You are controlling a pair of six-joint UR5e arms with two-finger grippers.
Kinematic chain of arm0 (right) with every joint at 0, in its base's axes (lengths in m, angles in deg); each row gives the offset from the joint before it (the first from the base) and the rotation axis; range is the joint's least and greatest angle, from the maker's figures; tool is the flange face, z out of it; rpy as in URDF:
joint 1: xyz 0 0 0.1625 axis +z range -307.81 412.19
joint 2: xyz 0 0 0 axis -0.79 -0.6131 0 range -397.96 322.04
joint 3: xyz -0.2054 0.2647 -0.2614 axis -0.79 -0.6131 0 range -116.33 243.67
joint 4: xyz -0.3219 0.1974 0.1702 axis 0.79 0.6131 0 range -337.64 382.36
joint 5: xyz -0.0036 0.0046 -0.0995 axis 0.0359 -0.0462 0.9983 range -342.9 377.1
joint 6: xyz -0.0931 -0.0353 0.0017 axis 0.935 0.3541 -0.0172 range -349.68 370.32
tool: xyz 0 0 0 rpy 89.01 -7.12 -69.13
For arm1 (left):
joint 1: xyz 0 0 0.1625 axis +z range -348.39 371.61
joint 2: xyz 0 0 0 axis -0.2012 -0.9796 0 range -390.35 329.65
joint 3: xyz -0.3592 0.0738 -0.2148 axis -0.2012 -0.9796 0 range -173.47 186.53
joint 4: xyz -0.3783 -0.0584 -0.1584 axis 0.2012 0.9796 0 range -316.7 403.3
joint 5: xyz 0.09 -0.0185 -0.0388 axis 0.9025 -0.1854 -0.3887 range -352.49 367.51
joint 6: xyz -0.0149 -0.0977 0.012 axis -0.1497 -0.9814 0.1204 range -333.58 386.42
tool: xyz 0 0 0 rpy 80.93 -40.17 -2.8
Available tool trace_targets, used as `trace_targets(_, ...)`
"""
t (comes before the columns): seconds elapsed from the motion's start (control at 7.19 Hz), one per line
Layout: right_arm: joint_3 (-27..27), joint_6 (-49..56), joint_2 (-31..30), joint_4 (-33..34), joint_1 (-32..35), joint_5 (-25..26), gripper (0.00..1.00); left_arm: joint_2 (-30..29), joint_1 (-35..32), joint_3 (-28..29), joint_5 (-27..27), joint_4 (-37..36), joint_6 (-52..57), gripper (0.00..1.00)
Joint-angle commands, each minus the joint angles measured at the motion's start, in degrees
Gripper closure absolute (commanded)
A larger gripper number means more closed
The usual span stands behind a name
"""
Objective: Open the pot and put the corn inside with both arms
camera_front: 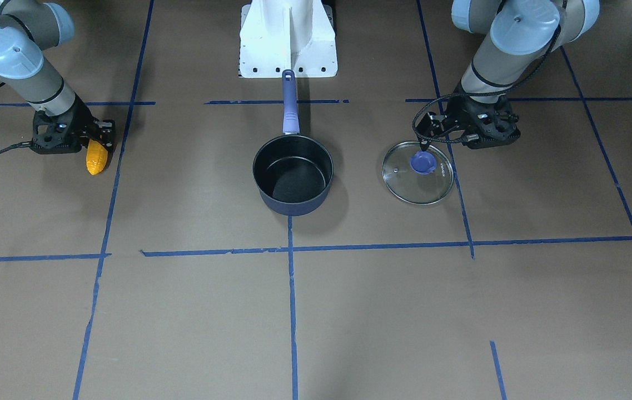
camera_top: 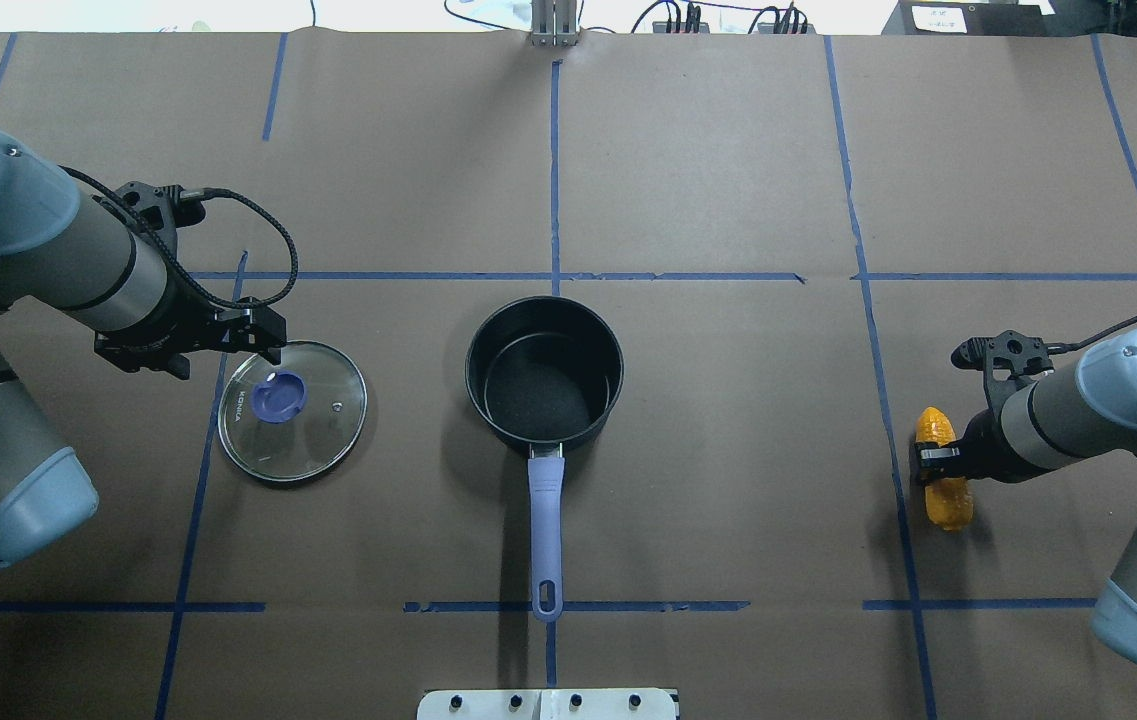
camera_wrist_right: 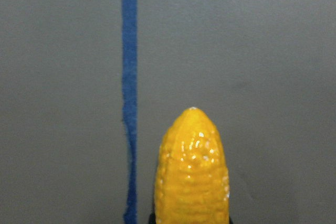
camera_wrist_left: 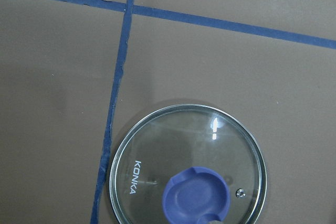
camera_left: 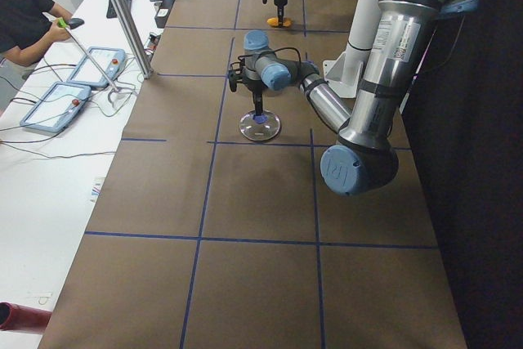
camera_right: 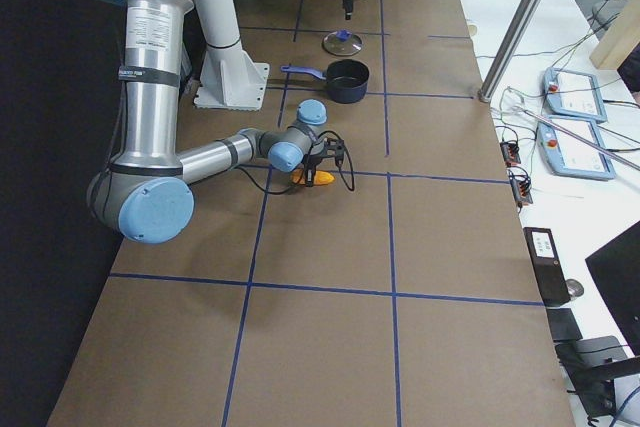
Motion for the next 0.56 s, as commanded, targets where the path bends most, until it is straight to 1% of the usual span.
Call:
trace_targets(0.0,5.10,-5.46,4.44,0.55,-0.27,-0.09,1.00,0.56,-0.78,-2.74,0.00,0.01,-0.02,0.00)
trace_targets(0.14,4.42,-13.08,11.70,1.16,-0.45,0.00,1.00,0.83,-2.62,-4.15,-0.09,-0.16,0.32,0.00)
trace_targets(0.28,1.98,-20.56,23.35,6.39,-0.80,0.09,1.00,3.62,-3.59,-5.65,-0.17,0.10,0.85,0.00)
trace_targets(0.42,-3.09,-26.03,34.69,11.84,-1.93,0.61,1.00,4.77,-3.95,-6.53,-0.18,0.19,0.94,0.00)
